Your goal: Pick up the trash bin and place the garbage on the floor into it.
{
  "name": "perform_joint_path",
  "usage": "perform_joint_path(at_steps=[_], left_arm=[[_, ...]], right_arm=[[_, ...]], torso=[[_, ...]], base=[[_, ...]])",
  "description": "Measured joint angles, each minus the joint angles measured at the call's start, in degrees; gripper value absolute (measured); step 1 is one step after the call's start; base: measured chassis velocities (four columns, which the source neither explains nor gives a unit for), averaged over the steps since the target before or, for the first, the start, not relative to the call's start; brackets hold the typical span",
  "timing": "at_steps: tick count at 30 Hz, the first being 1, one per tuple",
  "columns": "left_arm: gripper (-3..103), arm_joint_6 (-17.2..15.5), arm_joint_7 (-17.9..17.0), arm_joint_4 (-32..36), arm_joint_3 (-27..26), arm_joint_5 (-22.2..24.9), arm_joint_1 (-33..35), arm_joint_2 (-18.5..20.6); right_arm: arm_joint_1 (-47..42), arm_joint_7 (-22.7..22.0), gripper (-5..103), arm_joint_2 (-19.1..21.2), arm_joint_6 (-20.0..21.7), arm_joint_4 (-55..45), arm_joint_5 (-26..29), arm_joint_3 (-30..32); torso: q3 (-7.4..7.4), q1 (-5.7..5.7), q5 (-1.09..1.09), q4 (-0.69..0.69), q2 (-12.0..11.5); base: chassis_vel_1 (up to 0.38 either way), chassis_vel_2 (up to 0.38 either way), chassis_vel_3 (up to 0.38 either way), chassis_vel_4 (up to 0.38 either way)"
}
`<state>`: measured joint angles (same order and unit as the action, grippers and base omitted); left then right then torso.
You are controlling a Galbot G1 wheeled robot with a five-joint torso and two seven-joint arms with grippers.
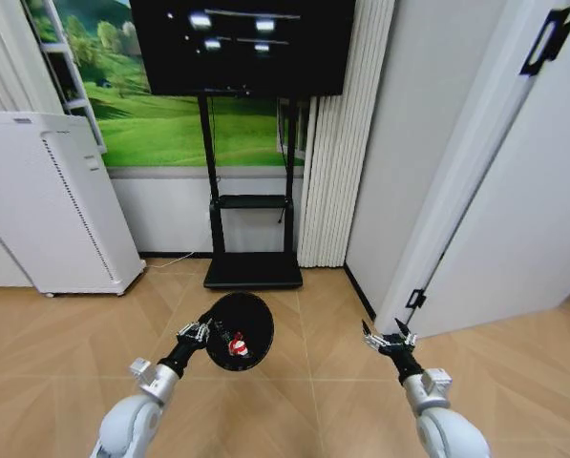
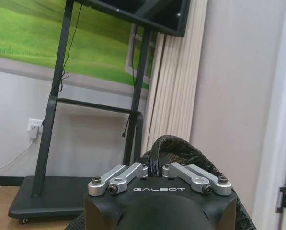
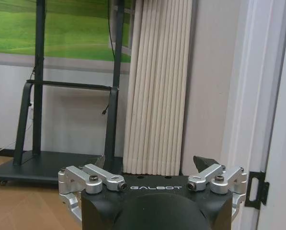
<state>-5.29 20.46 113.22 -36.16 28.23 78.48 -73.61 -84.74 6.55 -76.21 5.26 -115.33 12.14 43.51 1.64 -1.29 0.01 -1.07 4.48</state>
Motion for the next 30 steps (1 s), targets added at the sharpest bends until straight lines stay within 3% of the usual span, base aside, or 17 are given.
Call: perform_joint_path(at_steps=[6, 12, 21, 30], left_arm=[[7, -0.17, -0.04, 0.48, -0.23, 0.27, 0.14, 0.3], [7, -0.2, -0.07, 0.81, -0.31, 0.38, 0.49, 0.15], [7, -0.2, -0.04, 1.12, -0.25, 0.74, 0.64, -0.24], [7, -0.2, -0.04, 0.81, -0.05, 1.07, 0.05, -0.28]], right_arm=[[-0.21, 0.97, 100, 0.04, 0.48, -0.29, -1.69, 0.0], [-0.59, 2.29, 100, -0.11, 1.04, -0.81, -3.16, 0.02], [-0.49, 3.13, 100, -0.18, -0.47, 0.13, -3.94, 0.16], [-0.42, 3.5, 100, 0.01, -0.94, 0.46, -3.8, 0.66]], torso=[[-0.01, 0.01, -0.02, 0.0, 0.0], [0.0, 0.01, 0.02, 0.02, 0.0], [0.01, -0.01, -0.02, -0.02, 0.0], [0.01, -0.03, 0.0, 0.02, -0.01]], base=[[0.398, -0.228, -0.403, 0.231], [0.273, 0.108, -0.306, -0.078], [0.201, 0.246, -0.203, -0.254], [0.367, 0.35, -0.38, -0.353]])
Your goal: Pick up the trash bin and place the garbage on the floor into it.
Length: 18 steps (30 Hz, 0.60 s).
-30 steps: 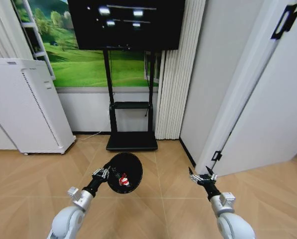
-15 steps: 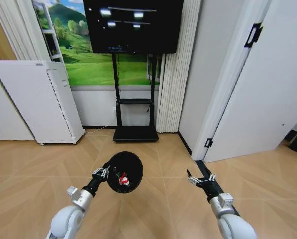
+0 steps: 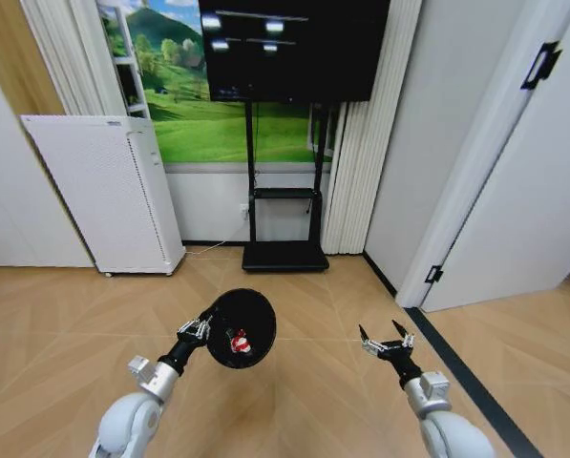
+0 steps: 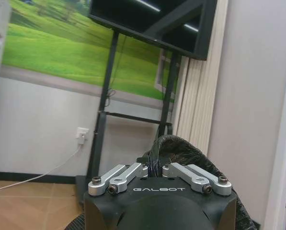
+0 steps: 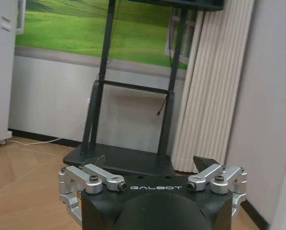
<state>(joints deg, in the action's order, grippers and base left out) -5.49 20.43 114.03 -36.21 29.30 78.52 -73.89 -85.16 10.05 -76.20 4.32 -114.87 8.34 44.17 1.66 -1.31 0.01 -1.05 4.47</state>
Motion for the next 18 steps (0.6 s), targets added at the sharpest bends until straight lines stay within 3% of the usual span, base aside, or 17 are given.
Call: perform_joint_path(at_steps=[14, 15, 18], left_arm=[[7, -0.17, -0.02, 0.05, -0.02, -0.4, 0.54, -0.81], [7, -0.21, -0.07, 0.1, 0.04, -0.53, 0.65, -0.99], [7, -0.28, -0.36, 0.41, 0.19, -0.86, 1.08, -1.43]], right_arm=[[1.11, 0.04, 100, 0.62, -2.07, 2.32, 1.1, -0.49], [1.1, 0.14, 100, 0.69, -2.33, 2.43, 1.23, -0.42], [0.92, 0.16, 100, 0.69, -3.05, 2.79, 1.71, -0.23]], torso=[[-0.01, 0.01, -0.05, -0.01, 0.0], [0.0, 0.01, 0.04, -0.01, 0.0], [0.0, 0.01, -0.01, -0.01, 0.0]], base=[[0.344, 0.352, -0.35, -0.344], [0.268, 0.298, -0.237, -0.282], [0.186, 0.201, -0.206, -0.136]])
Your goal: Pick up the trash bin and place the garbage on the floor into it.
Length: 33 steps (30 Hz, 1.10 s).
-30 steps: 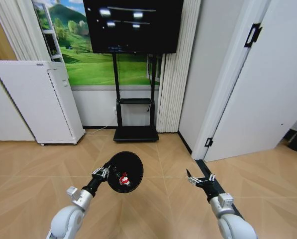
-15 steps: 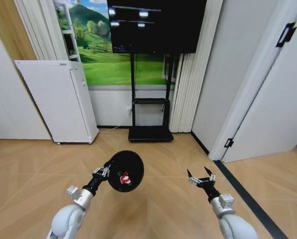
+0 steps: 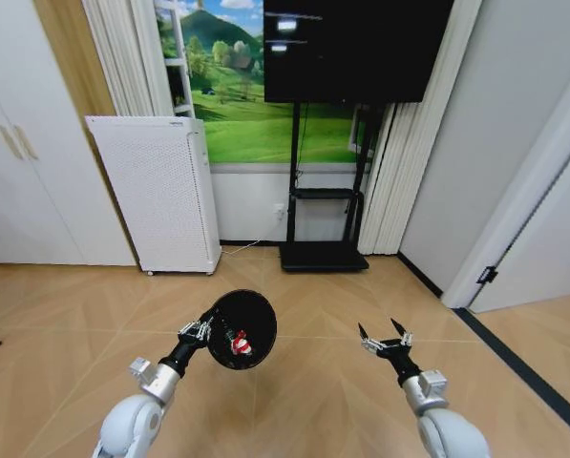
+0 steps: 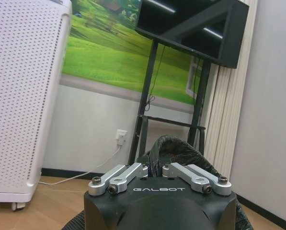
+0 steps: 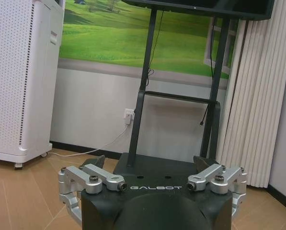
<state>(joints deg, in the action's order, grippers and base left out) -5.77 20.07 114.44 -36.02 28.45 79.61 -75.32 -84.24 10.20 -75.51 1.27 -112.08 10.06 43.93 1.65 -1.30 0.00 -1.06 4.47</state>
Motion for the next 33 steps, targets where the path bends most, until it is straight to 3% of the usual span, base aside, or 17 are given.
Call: perform_joint_path(at_steps=[33], left_arm=[[7, 0.03, 0.32, 1.16, -0.14, -0.27, 1.43, 0.16]], right_arm=[[-1.94, 0.86, 100, -0.55, -2.73, -0.5, -2.16, 1.94]], torso=[[0.0, 0.0, 0.0, 0.0, 0.0]], base=[[0.011, 0.005, -0.009, -0.007]])
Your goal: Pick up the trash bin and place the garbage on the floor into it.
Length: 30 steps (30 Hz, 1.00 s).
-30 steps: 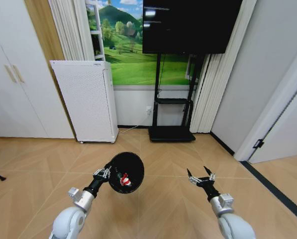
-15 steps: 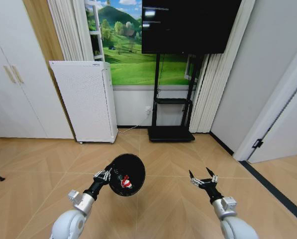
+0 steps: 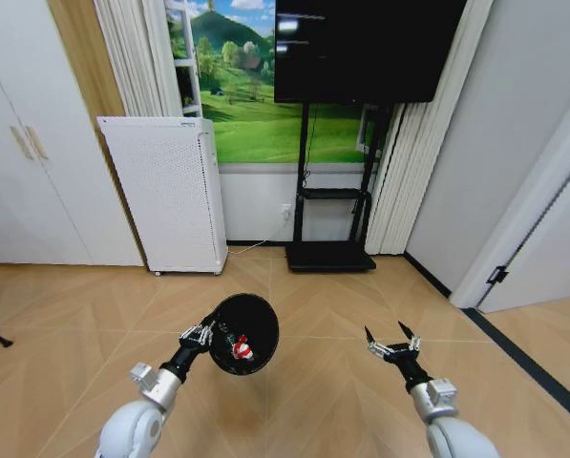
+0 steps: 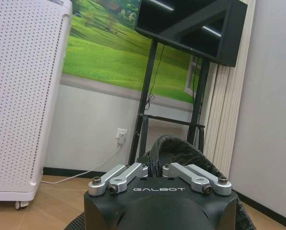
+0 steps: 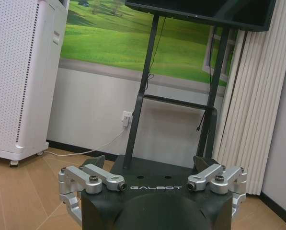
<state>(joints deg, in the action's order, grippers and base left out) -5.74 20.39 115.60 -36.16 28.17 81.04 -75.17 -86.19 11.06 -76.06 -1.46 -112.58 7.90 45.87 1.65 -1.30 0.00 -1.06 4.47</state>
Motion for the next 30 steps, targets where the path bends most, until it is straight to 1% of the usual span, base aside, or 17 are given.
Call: perform_joint_path(at_steps=[7, 11, 14, 15, 23, 30], left_arm=[[7, 0.03, 0.05, 0.14, -0.04, 0.04, 0.14, -0.05], [7, 0.06, 0.06, 0.17, -0.08, 0.05, 0.18, -0.05], [7, 0.07, 0.07, 0.25, -0.14, 0.09, 0.29, -0.04], [7, 0.09, 0.15, 0.3, -0.13, 0.1, 0.42, -0.07], [7, 0.42, 0.76, 0.36, -0.08, 0.05, 0.74, -0.31], [7, 0.6, 0.89, 0.06, -0.12, 0.05, 0.63, -0.4]], right_arm=[[-0.35, 0.0, 100, 0.02, -0.06, -0.29, -0.04, 0.04], [-0.37, 0.01, 100, 0.02, -0.3, -0.31, -0.09, 0.04], [-0.13, 0.44, 100, -0.07, -1.35, -0.16, 0.69, -0.09], [-0.12, 0.72, 100, -0.11, -1.52, -0.23, 1.21, -0.15], [-0.55, 1.26, 100, -0.38, -1.55, -0.27, 0.21, 0.06], [-0.35, 1.29, 100, -0.39, -1.68, -0.18, -0.44, 0.04]], torso=[[0.0, 0.0, 0.0, -0.02, 0.0], [0.0, 0.0, 0.0, 0.01, 0.0], [0.0, 0.0, 0.01, 0.0, 0.0], [0.0, 0.0, 0.01, 0.01, 0.0], [0.0, 0.0, -0.02, -0.02, 0.01], [0.0, 0.0, 0.0, 0.0, 0.01]], base=[[0.176, 0.182, -0.184, -0.185], [0.207, 0.227, -0.212, -0.203], [0.114, 0.132, -0.105, -0.132], [0.043, 0.057, -0.038, -0.017], [-0.045, -0.045, 0.036, 0.042], [0.0, 0.0, 0.0, 0.0]])
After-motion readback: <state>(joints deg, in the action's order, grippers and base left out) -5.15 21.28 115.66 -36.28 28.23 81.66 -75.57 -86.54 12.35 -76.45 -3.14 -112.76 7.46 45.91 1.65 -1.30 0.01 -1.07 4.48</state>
